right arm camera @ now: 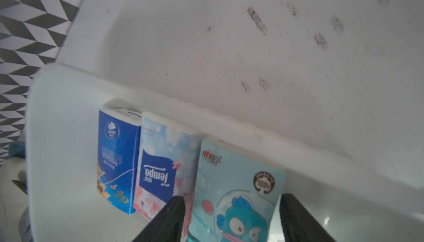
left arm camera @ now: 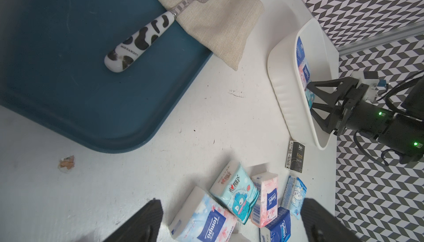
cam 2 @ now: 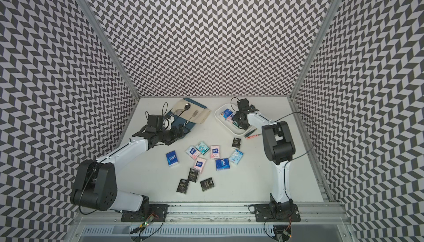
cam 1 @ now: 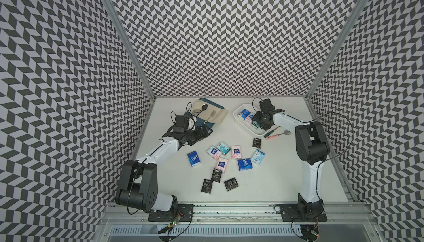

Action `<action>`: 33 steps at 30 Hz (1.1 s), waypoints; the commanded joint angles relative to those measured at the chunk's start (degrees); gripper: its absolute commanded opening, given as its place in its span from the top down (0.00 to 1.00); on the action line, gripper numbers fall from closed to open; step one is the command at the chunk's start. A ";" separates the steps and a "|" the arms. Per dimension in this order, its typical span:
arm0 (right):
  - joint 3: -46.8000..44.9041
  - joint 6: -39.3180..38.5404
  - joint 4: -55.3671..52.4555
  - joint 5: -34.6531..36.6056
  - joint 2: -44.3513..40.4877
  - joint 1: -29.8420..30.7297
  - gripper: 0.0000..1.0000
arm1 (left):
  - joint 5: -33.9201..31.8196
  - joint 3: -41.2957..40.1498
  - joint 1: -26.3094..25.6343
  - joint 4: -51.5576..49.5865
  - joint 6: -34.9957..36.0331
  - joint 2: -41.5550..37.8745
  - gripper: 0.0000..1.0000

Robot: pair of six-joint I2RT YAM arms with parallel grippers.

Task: Put the pocket tissues into the storage box
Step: Place the pocket tissues in the storage box, then move the storage box to the center of the board.

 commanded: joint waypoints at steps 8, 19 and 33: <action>-0.96 -5.35 2.29 -0.27 -10.44 -0.26 0.24 | -0.61 1.46 -0.18 -0.61 0.91 -0.10 0.00; -5.08 -20.14 -8.07 7.85 -18.10 -4.44 0.25 | -0.44 2.25 -0.22 0.02 1.01 2.18 0.00; -12.59 -25.43 -2.35 -0.73 -16.50 -7.47 0.39 | -1.32 2.66 -0.21 -1.64 1.86 2.13 0.00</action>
